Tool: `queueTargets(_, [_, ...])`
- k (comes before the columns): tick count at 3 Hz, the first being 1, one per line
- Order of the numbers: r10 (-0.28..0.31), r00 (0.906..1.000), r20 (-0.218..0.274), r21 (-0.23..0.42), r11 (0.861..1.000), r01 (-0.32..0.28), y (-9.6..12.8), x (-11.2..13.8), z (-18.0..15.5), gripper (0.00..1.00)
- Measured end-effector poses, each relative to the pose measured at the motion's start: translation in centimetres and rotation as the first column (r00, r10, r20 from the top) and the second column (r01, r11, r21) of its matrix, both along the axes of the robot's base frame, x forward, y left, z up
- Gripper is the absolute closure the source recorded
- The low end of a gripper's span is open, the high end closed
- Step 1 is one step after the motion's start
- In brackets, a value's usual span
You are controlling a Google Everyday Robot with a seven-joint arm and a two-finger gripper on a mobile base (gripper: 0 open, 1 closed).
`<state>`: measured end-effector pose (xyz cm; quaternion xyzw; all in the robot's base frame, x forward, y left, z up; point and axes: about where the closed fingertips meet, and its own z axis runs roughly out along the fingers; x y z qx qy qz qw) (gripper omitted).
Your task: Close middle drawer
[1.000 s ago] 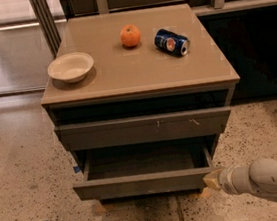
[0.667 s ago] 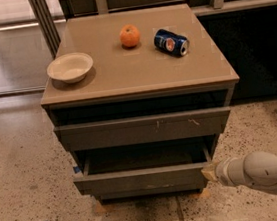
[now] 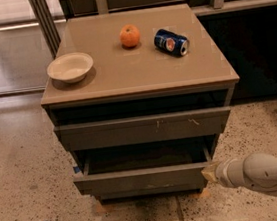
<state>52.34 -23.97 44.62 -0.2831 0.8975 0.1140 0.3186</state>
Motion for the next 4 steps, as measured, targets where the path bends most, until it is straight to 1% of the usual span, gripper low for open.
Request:
queueTargets(1, [-0.05,0.9985,-0.022,0.009,0.999,0.05,-0.6,-0.7,-1.6,1.0])
queueTargets(2, [-0.075,0.9971,-0.012,0.003,0.997,0.075,-1.0,-0.3,-1.8,1.0])
queueTargets(3, [-0.071,0.9974,0.012,-0.028,0.997,0.071,-1.7,0.6,-1.2,1.0])
queueTargets(4, [-0.048,0.9965,0.068,-0.076,0.996,0.053,-3.0,1.8,1.0,1.0])
